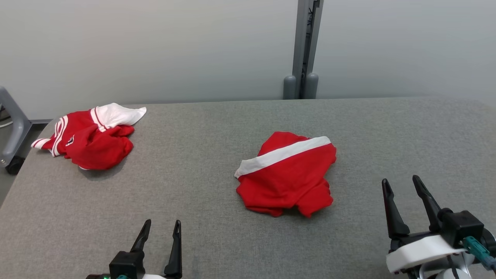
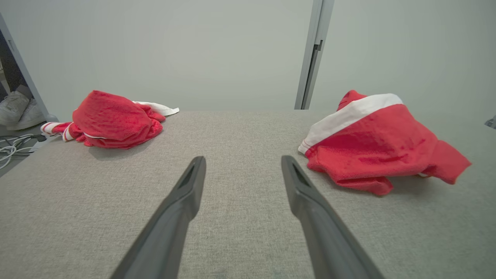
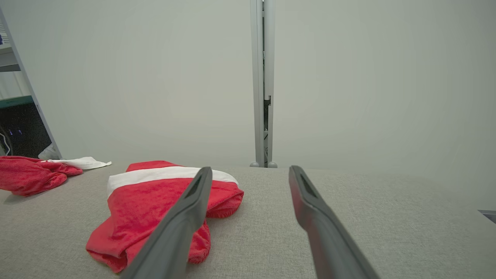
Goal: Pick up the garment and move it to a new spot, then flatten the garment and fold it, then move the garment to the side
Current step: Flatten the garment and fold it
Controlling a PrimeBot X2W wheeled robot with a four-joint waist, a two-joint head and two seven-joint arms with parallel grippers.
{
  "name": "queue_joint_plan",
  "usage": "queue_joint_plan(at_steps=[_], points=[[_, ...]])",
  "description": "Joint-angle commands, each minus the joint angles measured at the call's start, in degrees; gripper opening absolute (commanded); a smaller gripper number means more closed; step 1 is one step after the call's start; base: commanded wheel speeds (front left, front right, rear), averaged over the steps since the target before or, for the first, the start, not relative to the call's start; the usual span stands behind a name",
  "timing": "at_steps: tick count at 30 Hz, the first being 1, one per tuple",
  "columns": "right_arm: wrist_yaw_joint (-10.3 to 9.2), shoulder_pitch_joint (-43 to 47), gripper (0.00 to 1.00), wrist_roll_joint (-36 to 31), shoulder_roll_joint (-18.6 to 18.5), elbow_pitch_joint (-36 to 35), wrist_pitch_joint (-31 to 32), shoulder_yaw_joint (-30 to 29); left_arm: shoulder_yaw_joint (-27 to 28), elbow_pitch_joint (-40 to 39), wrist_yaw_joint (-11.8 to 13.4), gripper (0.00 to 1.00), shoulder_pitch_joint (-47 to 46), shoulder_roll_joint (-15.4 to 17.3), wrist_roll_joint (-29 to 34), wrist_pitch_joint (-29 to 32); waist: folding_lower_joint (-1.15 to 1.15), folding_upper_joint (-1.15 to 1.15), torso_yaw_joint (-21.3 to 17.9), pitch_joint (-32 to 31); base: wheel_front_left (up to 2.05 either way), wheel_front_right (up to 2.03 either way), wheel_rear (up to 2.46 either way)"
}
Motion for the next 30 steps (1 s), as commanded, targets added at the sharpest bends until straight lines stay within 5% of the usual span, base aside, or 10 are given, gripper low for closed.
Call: queue_joint_plan(at_steps=[1,8,16,22,30], points=[[0.09,-1.62,1.00,-0.46,-0.34,1.45,-0.04,0.14,-0.10,-0.29,-0.29,1.00,-1.30,0.16,0.36,-0.03,0.00,0.00,0.97,0.66,0.00,0.00,0.00],[0.10,-10.86,1.00,6.26,-0.30,11.21,-0.03,0.68,-1.08,-0.49,-0.49,1.00,-2.46,0.08,0.71,-0.03,0.00,0.00,4.66,2.86,0.00,0.00,0.00],[0.09,-24.14,1.00,2.62,-1.98,23.75,3.11,5.62,-2.63,-0.57,-0.70,1.00,-4.24,0.09,0.53,-0.03,0.00,0.00,9.41,6.39,0.00,0.00,0.00],[0.06,-31.15,1.00,4.36,-6.29,32.82,10.84,15.99,-4.64,-0.49,0.14,1.00,-5.06,0.08,-0.67,-0.03,0.00,0.00,13.67,7.76,0.00,0.00,0.00],[0.06,-33.59,1.00,14.78,-10.85,37.30,19.27,29.45,-5.66,-0.53,0.72,1.00,-4.66,0.06,-1.33,-0.03,0.00,0.00,16.08,8.09,0.00,0.00,0.00]])
